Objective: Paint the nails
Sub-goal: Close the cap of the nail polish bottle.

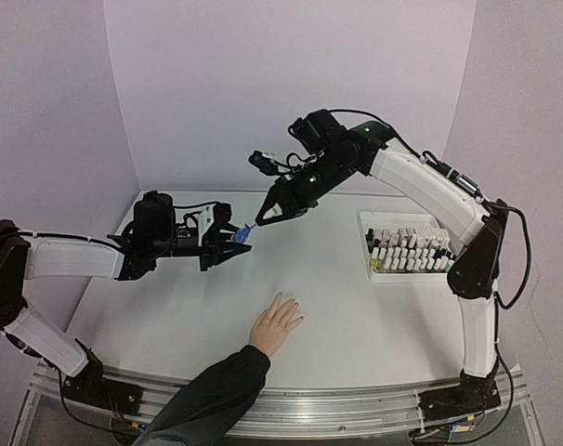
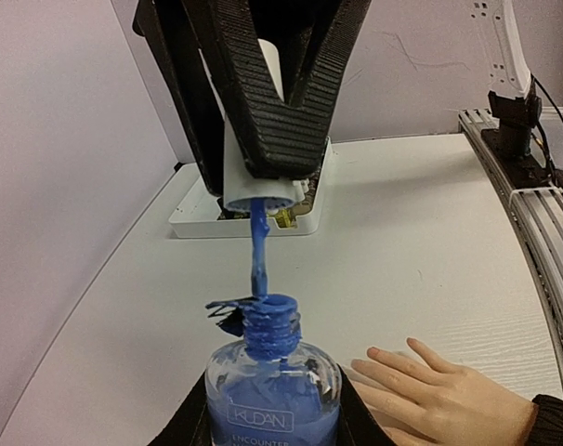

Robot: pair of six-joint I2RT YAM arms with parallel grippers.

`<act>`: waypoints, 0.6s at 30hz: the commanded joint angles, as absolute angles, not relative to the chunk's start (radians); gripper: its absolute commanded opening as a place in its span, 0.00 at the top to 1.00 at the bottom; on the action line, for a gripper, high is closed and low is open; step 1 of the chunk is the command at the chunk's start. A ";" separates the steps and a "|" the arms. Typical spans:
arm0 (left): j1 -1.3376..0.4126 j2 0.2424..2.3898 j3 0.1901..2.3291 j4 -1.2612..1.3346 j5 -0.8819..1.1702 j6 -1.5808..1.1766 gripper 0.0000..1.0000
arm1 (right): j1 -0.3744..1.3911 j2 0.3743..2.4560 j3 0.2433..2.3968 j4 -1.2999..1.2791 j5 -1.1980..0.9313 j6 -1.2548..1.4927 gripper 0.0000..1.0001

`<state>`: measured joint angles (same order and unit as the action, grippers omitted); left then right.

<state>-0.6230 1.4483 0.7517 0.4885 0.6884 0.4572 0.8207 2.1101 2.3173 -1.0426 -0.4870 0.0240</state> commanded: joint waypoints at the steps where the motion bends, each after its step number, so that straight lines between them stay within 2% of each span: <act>1: -0.634 1.454 0.796 0.497 0.707 0.502 1.00 | 0.829 2.143 2.371 -1.047 -0.516 0.028 1.00; 13: -0.637 1.461 0.801 0.516 0.654 0.513 1.00 | 0.836 2.118 2.322 -1.066 -0.468 0.015 1.00; 18: -0.637 1.453 0.786 0.515 0.666 0.510 1.00 | 0.832 2.102 2.367 -1.063 -0.454 0.022 1.00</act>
